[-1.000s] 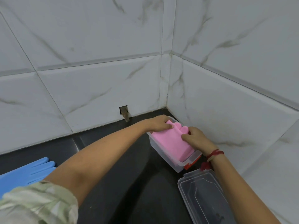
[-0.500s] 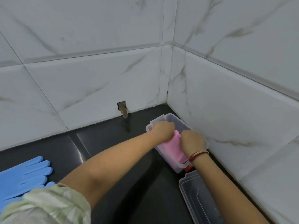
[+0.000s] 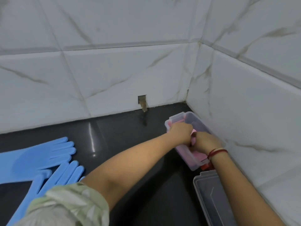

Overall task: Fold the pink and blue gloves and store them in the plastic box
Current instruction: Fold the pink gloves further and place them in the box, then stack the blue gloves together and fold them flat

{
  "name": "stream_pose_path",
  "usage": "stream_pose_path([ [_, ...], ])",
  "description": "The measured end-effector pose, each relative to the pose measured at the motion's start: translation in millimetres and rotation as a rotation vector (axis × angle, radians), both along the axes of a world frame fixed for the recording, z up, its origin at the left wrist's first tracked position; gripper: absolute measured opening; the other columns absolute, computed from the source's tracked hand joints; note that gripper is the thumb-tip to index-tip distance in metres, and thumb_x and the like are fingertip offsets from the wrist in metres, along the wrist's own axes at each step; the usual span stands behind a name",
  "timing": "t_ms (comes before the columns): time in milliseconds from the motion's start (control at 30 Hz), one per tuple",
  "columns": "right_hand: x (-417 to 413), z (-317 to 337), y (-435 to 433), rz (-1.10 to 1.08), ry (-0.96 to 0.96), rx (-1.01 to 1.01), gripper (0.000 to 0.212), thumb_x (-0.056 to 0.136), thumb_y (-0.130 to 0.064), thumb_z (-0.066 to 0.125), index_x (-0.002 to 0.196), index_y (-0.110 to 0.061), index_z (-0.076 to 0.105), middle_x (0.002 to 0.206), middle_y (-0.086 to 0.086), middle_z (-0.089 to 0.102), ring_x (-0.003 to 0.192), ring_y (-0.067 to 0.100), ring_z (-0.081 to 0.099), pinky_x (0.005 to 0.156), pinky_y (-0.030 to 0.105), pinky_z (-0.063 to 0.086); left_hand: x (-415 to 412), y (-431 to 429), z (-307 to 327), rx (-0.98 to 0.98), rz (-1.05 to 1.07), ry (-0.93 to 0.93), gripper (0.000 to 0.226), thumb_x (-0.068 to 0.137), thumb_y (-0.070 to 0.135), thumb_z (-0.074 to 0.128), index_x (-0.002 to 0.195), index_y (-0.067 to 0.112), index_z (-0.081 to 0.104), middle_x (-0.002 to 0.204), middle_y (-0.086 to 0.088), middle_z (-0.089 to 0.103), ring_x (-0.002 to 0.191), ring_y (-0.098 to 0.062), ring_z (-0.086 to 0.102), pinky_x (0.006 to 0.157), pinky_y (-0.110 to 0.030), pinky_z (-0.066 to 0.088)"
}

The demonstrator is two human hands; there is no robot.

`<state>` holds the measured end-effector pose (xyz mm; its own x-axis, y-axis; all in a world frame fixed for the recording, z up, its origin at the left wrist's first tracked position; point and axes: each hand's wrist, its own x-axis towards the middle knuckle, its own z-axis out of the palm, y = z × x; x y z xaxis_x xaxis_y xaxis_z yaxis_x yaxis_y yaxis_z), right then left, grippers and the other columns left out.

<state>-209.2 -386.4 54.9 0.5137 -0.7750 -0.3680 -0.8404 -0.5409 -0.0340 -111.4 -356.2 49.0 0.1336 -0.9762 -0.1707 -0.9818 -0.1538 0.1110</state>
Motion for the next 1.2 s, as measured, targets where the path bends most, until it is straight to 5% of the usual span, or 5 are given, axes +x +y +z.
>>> stream_pose_path([
  [167,-18.3,36.7,43.0,0.028,-0.545,-0.018,0.041,0.078,-0.039,0.069,0.115,-0.024,0.061,0.107,0.001,0.066,0.097,0.021,0.061,0.074,0.029,0.045,27.0,101.4,15.1,-0.572,0.032,0.332,0.036,0.081,0.038,0.064,0.112,0.022,0.059,0.115,-0.003,0.062,0.108,-0.026,0.056,0.088,-0.042,0.046],
  [300,8.4,56.0,105.5,0.173,-0.854,0.393,0.031,0.076,-0.037,0.073,0.105,-0.029,0.065,0.090,-0.009,0.069,0.084,0.005,0.061,0.074,0.023,0.046,77.1,226.4,0.9,-0.593,0.362,0.247,0.039,0.081,0.044,0.064,0.115,0.026,0.058,0.118,0.000,0.058,0.114,-0.023,0.050,0.094,-0.042,0.044],
  [433,61.1,31.1,180.6,0.255,-0.729,0.723,0.027,0.082,-0.026,0.071,0.106,-0.018,0.064,0.077,-0.010,0.065,0.070,0.001,0.059,0.053,0.019,0.049,115.8,353.7,-23.3,-0.449,0.805,0.143,0.048,0.082,0.043,0.067,0.122,0.021,0.054,0.126,-0.005,0.050,0.119,-0.027,0.045,0.094,-0.041,0.041],
  [700,115.9,-36.5,305.4,-0.013,-0.506,1.248,0.027,0.085,-0.029,0.067,0.108,-0.015,0.062,0.105,0.009,0.069,0.088,0.019,0.069,0.070,0.026,0.057,122.5,495.4,-59.1,-0.359,1.156,0.227,0.050,0.086,0.045,0.062,0.127,0.021,0.046,0.123,-0.004,0.054,0.110,-0.025,0.052,0.083,-0.041,0.051],
  [1200,144.6,-56.7,327.3,-0.097,-0.678,0.444,0.023,0.075,-0.008,0.062,0.088,-0.017,0.046,0.080,0.005,0.061,0.064,0.021,0.065,0.070,0.041,0.059,136.3,493.1,-59.5,-0.227,1.029,0.510,0.005,0.087,0.017,0.052,0.091,0.016,0.050,0.085,0.000,0.061,0.074,-0.020,0.060,0.059,-0.032,0.049],
])
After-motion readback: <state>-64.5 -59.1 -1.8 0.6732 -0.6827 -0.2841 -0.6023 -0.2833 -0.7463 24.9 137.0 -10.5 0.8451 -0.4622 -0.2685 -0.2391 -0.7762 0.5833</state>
